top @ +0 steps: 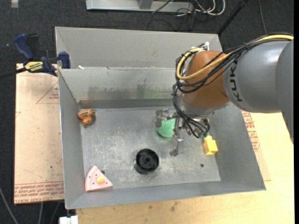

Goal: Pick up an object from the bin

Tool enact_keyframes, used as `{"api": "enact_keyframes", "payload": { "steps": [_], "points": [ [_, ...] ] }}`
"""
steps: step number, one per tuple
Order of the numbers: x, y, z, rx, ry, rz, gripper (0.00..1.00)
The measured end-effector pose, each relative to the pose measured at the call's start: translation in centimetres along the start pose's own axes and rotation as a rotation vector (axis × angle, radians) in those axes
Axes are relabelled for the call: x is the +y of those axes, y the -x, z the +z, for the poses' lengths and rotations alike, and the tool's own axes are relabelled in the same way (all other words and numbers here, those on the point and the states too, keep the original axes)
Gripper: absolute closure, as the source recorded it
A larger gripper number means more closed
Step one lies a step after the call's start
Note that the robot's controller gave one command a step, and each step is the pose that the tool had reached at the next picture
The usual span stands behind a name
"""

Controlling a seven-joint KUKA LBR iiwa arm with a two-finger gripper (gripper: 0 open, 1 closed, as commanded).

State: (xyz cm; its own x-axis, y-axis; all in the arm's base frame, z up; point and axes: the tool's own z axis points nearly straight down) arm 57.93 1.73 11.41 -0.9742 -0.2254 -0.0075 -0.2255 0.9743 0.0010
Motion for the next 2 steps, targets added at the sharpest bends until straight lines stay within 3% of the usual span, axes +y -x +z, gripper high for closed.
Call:
{"api": "enact_keyframes", "payload": {
  "steps": [1, 2],
  "points": [
    [-1.3, 3.7, 0.7, 0.008, 0.002, -0.151, 0.0],
    [-3.7, 5.2, 2.6, -0.001, -0.002, -0.225, 0.0]
  ]
}}
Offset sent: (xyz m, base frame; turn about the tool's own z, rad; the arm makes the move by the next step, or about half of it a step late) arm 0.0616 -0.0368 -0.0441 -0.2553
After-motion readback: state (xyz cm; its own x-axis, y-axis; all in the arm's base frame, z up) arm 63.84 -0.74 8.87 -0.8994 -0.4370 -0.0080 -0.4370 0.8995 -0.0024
